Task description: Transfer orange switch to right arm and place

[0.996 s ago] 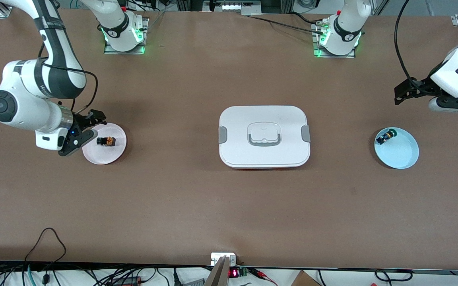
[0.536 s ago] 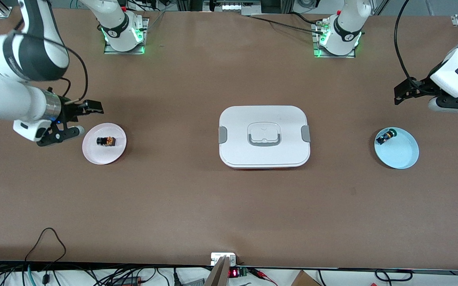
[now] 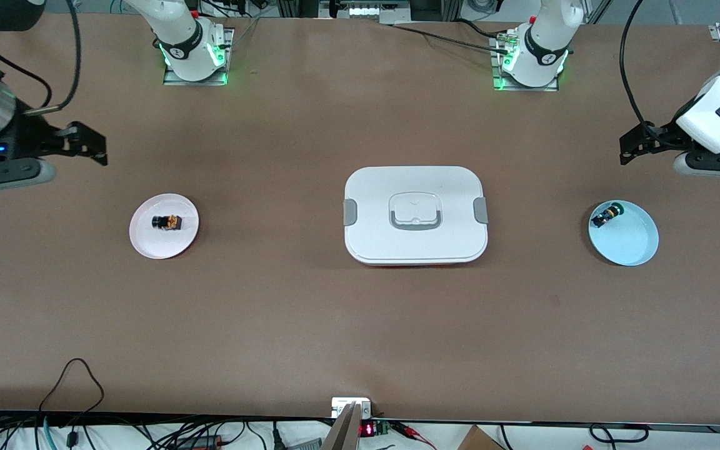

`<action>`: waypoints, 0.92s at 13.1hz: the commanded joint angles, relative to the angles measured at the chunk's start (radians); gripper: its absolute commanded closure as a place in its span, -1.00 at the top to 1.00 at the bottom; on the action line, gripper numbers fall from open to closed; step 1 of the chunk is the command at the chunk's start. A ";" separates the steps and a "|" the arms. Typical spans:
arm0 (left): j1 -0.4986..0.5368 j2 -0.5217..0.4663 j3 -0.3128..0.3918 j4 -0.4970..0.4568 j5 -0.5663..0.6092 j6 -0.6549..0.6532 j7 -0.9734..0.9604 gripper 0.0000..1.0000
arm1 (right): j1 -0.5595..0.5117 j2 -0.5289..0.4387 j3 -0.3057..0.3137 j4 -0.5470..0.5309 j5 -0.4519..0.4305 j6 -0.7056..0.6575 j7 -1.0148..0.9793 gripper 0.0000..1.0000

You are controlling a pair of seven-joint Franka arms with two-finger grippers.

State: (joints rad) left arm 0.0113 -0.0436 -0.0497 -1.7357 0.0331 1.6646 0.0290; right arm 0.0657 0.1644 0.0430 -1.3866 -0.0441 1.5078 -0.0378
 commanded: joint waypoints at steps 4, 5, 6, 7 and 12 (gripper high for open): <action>0.004 -0.013 0.001 -0.005 -0.013 -0.009 0.019 1.00 | -0.075 -0.028 -0.025 -0.130 0.003 0.067 0.032 1.00; 0.004 -0.013 0.001 -0.007 -0.013 -0.009 0.019 1.00 | -0.075 -0.076 -0.025 -0.212 0.004 0.127 0.013 1.00; 0.004 -0.013 -0.001 -0.005 -0.013 -0.009 0.019 1.00 | -0.073 -0.142 -0.025 -0.315 0.004 0.206 0.013 1.00; 0.004 -0.013 -0.001 -0.005 -0.012 -0.009 0.019 1.00 | -0.072 -0.201 -0.025 -0.418 0.004 0.286 0.015 1.00; 0.004 -0.013 -0.001 -0.005 -0.012 -0.009 0.019 1.00 | -0.070 -0.203 -0.022 -0.336 0.000 0.188 0.007 1.00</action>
State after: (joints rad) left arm 0.0113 -0.0437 -0.0496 -1.7356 0.0331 1.6643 0.0290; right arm -0.0032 -0.0250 0.0171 -1.7488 -0.0443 1.7356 -0.0162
